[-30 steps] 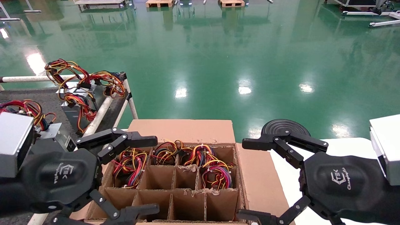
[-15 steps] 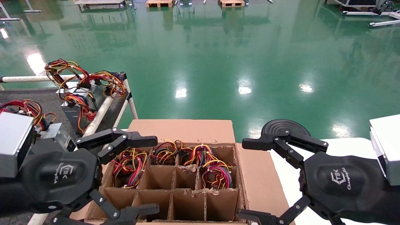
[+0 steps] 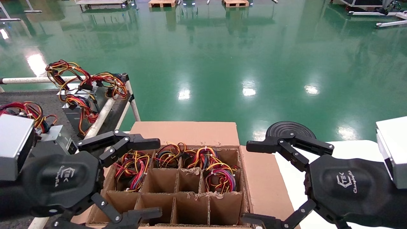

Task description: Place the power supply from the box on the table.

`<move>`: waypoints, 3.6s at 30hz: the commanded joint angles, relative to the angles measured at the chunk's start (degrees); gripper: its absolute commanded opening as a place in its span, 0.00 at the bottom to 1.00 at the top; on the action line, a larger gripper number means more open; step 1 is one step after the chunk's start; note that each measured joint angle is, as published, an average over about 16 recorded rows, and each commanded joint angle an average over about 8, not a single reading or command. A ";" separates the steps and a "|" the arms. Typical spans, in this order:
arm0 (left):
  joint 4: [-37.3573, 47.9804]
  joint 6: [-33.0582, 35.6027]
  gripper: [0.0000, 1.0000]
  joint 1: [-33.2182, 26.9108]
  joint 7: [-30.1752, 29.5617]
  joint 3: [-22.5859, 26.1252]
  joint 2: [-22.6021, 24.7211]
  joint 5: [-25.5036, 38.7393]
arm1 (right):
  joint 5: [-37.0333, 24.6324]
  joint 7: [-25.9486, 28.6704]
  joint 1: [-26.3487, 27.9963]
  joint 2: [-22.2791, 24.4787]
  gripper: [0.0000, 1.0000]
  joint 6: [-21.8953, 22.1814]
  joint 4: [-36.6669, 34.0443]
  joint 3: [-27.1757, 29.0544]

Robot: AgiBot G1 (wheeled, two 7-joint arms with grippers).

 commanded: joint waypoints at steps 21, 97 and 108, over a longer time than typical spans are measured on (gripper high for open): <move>1.00 -0.99 1.00 0.66 -0.05 0.74 -1.57 1.56 | 0.00 0.00 0.00 0.00 0.00 0.00 0.00 0.00; 0.95 -30.99 1.00 9.32 -24.58 15.40 -6.27 21.13 | 0.00 0.00 0.00 0.00 0.00 0.00 0.00 0.00; 0.61 -32.09 1.00 9.44 -25.16 15.89 -5.54 21.53 | 0.00 0.00 0.00 0.00 0.00 0.00 0.00 0.00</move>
